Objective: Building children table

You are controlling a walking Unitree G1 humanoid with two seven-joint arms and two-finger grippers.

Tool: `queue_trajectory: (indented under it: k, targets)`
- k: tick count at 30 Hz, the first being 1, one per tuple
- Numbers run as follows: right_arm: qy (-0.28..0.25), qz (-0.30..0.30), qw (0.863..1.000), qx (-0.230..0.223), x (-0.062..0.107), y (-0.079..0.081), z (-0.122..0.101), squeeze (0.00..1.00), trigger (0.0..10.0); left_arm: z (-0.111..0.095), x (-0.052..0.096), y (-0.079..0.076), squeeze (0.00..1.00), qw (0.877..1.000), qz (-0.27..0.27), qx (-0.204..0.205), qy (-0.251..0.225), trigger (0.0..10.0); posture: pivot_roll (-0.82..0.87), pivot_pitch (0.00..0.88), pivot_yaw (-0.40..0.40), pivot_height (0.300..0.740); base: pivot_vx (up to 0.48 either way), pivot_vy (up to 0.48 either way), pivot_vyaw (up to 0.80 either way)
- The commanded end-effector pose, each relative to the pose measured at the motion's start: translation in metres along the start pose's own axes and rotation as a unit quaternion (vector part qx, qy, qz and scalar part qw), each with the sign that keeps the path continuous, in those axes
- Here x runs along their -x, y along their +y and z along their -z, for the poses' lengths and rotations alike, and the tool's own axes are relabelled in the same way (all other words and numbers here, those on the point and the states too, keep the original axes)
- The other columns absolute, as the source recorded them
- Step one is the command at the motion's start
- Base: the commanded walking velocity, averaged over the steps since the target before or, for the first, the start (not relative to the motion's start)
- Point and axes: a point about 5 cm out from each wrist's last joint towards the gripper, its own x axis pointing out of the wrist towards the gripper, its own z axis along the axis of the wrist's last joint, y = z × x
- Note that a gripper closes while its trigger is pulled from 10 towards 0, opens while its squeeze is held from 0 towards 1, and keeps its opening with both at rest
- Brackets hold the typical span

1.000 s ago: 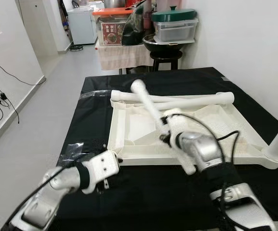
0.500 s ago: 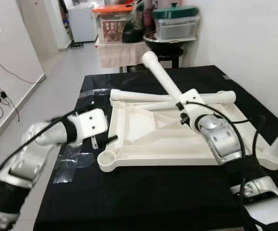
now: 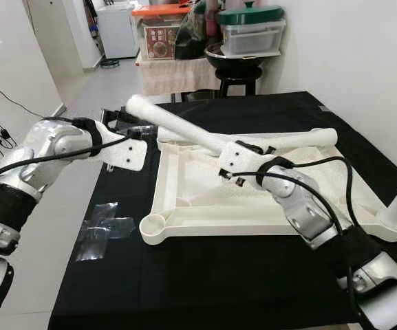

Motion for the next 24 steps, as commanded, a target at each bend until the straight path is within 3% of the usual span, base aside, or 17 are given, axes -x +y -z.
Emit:
queue_trajectory:
  k: [1,6,7,8,11,24]
  targets:
    - [-0.034,-0.019,0.999,0.026,0.001,0.007,-0.013,0.00,0.0,-0.001,-0.005,-0.004,0.00,1.000,0.017,-0.013,-0.002,10.0,0.01,0.000,0.040,0.740,0.000,0.000,0.00]
    - [-0.057,-0.053,0.995,0.056,0.006,0.014,-0.020,0.00,0.0,-0.002,-0.014,-0.003,0.00,0.999,0.020,-0.043,-0.002,10.0,0.00,0.000,0.048,0.740,0.000,0.000,0.00]
    - [-0.058,-0.065,0.994,0.067,0.007,0.017,-0.020,0.00,8.2,-0.002,-0.017,0.000,0.00,0.999,0.014,-0.052,-0.002,10.0,0.00,0.000,0.047,0.740,0.000,0.000,0.00]
    - [-0.056,-0.074,0.993,0.075,0.007,0.020,-0.019,0.00,10.0,-0.001,-0.019,0.002,0.00,0.998,0.010,-0.058,0.001,10.0,0.00,0.000,0.048,0.740,0.000,0.000,0.00]
    - [-0.054,-0.079,0.992,0.079,0.007,0.021,-0.017,0.00,10.0,0.000,-0.020,0.003,0.00,0.998,0.008,-0.060,0.003,10.0,0.00,0.000,0.050,0.740,0.000,0.000,0.00]
    - [-0.032,-0.060,0.995,0.076,0.007,0.010,-0.010,0.00,10.0,0.013,-0.030,-0.021,0.00,0.998,0.049,-0.028,0.030,10.0,0.00,0.000,0.053,0.740,0.000,0.000,0.00]
